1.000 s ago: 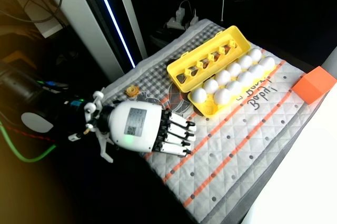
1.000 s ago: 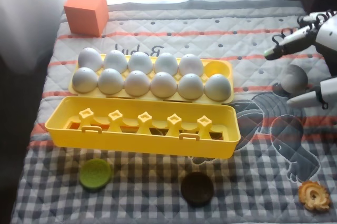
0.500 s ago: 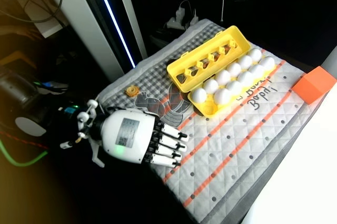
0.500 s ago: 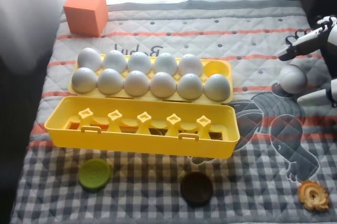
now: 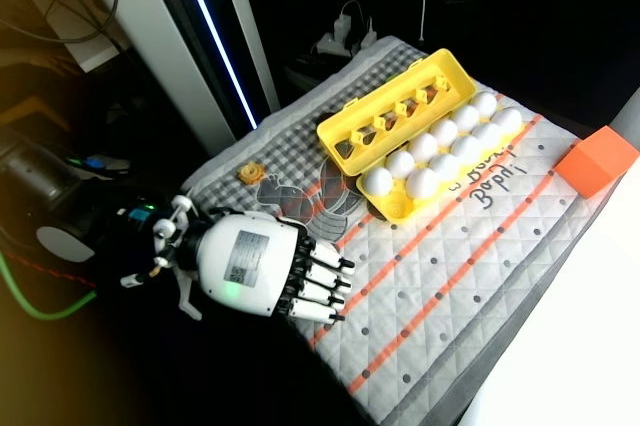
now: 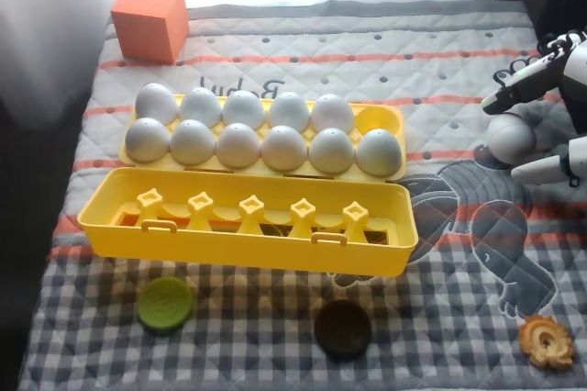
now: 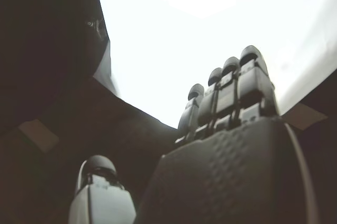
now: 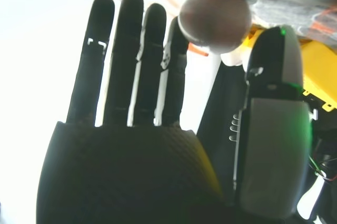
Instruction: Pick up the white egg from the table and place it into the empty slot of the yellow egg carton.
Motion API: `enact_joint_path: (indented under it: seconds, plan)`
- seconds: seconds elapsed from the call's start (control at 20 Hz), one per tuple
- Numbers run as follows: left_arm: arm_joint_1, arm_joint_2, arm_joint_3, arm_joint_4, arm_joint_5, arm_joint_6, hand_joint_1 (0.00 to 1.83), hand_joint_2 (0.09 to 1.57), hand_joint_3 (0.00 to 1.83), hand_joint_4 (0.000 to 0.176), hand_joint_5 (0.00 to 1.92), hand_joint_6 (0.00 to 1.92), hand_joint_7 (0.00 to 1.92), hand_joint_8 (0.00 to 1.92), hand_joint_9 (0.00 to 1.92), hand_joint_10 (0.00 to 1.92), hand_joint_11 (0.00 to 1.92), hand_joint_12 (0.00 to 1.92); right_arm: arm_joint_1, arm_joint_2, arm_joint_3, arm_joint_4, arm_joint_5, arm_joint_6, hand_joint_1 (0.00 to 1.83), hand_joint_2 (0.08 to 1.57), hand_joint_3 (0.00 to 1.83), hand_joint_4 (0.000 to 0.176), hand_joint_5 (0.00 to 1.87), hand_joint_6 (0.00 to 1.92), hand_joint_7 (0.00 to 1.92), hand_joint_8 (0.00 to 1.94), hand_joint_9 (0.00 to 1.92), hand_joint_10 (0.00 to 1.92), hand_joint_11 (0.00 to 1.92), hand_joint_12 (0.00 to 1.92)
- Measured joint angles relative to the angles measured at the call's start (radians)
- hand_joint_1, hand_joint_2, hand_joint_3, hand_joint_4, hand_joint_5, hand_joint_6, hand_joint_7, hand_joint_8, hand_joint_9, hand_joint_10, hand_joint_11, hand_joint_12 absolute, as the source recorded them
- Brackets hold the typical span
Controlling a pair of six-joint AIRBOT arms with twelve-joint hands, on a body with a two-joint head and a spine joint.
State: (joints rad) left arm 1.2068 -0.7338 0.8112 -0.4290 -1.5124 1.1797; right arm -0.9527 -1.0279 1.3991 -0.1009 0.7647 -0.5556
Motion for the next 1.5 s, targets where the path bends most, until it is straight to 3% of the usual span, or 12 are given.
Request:
enact_joint_path:
  seconds: [0.4, 0.45, 0.6, 0.65, 0.7, 0.75, 0.8, 0.95, 1.05, 1.15, 1.25, 1.5]
  plan:
    - [0.000, 0.000, 0.000, -0.001, 0.000, 0.000, 0.00, 0.74, 0.00, 0.098, 0.00, 0.00, 0.00, 0.00, 0.00, 0.00, 0.00, 0.00, 0.000, -0.003, 0.002, 0.002, 0.001, 0.000, 0.93, 0.99, 0.00, 0.000, 0.99, 0.01, 1.08, 0.00, 1.15, 0.03, 0.72, 1.18]
    - [0.000, 0.000, 0.000, -0.002, 0.000, 0.000, 0.00, 0.73, 0.00, 0.097, 0.00, 0.00, 0.00, 0.00, 0.00, 0.00, 0.00, 0.00, 0.000, -0.005, 0.002, 0.003, 0.002, 0.000, 1.04, 1.05, 0.00, 0.090, 1.08, 0.62, 1.11, 0.01, 1.19, 0.02, 0.64, 1.33]
    - [0.000, 0.000, 0.000, -0.001, 0.000, 0.000, 0.00, 0.75, 0.00, 0.096, 0.00, 0.00, 0.00, 0.00, 0.00, 0.00, 0.00, 0.00, 0.000, -0.006, 0.003, 0.004, 0.008, 0.000, 1.03, 1.08, 0.00, 0.174, 1.03, 0.89, 1.15, 0.01, 1.17, 0.01, 0.61, 1.33]
    - [0.000, 0.000, 0.000, -0.001, 0.000, 0.000, 0.00, 0.75, 0.00, 0.093, 0.00, 0.00, 0.00, 0.00, 0.00, 0.00, 0.00, 0.00, 0.000, -0.006, 0.003, 0.004, 0.008, 0.000, 1.05, 1.08, 0.00, 0.121, 1.03, 0.90, 1.10, 0.00, 1.01, 0.01, 0.30, 1.45]
    - [0.000, 0.000, 0.000, -0.002, 0.000, 0.000, 0.00, 0.75, 0.00, 0.085, 0.00, 0.00, 0.00, 0.00, 0.00, 0.00, 0.00, 0.00, 0.000, -0.006, 0.003, 0.004, 0.008, 0.000, 1.06, 1.08, 0.00, 0.128, 1.04, 0.87, 1.12, 0.01, 0.96, 0.00, 0.06, 1.34]
    - [0.000, 0.000, 0.000, 0.000, 0.000, 0.000, 0.00, 0.75, 0.00, 0.087, 0.00, 0.00, 0.00, 0.00, 0.00, 0.00, 0.00, 0.00, 0.000, -0.006, 0.003, 0.004, 0.010, 0.000, 1.07, 1.07, 0.00, 0.085, 1.06, 0.85, 1.14, 0.01, 0.98, 0.02, 0.01, 1.51]
    - [0.000, 0.000, 0.000, -0.001, 0.000, 0.000, 0.00, 0.75, 0.00, 0.086, 0.00, 0.00, 0.00, 0.00, 0.00, 0.00, 0.00, 0.00, 0.000, -0.006, 0.003, 0.003, 0.013, 0.000, 1.08, 1.07, 0.00, 0.081, 1.06, 0.85, 1.18, 0.03, 1.07, 0.06, 0.07, 1.56]
    - [0.000, 0.000, 0.000, -0.001, 0.000, 0.000, 0.00, 0.74, 0.00, 0.099, 0.00, 0.00, 0.00, 0.00, 0.00, 0.00, 0.00, 0.00, 0.009, -0.006, 0.003, -0.006, 0.013, 0.000, 1.07, 1.08, 0.00, 0.093, 1.05, 0.86, 1.15, 0.01, 1.10, 0.06, 0.49, 1.34]
    - [0.000, 0.000, 0.000, 0.000, 0.000, 0.000, 0.00, 0.73, 0.00, 0.102, 0.00, 0.00, 0.00, 0.00, 0.00, 0.00, 0.00, 0.00, 0.031, -0.007, 0.001, -0.020, 0.016, 0.000, 1.06, 1.07, 0.00, 0.132, 1.06, 0.84, 1.12, 0.00, 1.04, 0.05, 0.38, 1.49]
    - [0.000, 0.000, 0.000, 0.000, 0.000, 0.000, 0.00, 0.75, 0.00, 0.089, 0.00, 0.00, 0.00, 0.00, 0.00, 0.00, 0.00, 0.00, 0.051, -0.010, 0.001, -0.030, 0.023, 0.000, 1.13, 1.09, 0.00, 0.000, 1.02, 0.90, 1.05, 0.01, 1.04, 0.06, 0.50, 1.45]
    - [0.000, 0.000, 0.000, -0.002, -0.001, 0.000, 0.00, 0.74, 0.00, 0.105, 0.00, 0.00, 0.00, 0.00, 0.00, 0.00, 0.00, 0.00, 0.066, -0.014, 0.001, -0.046, 0.031, 0.000, 1.14, 1.08, 0.00, 0.000, 1.05, 0.87, 1.09, 0.01, 1.08, 0.05, 0.59, 1.18]
    - [0.000, 0.000, 0.000, -0.001, -0.001, 0.000, 0.00, 0.73, 0.00, 0.112, 0.00, 0.00, 0.00, 0.00, 0.00, 0.00, 0.00, 0.00, 0.100, -0.027, 0.001, -0.069, 0.029, 0.002, 1.13, 1.04, 0.00, 0.000, 1.15, 0.70, 1.18, 0.01, 1.11, 0.03, 0.50, 1.26]
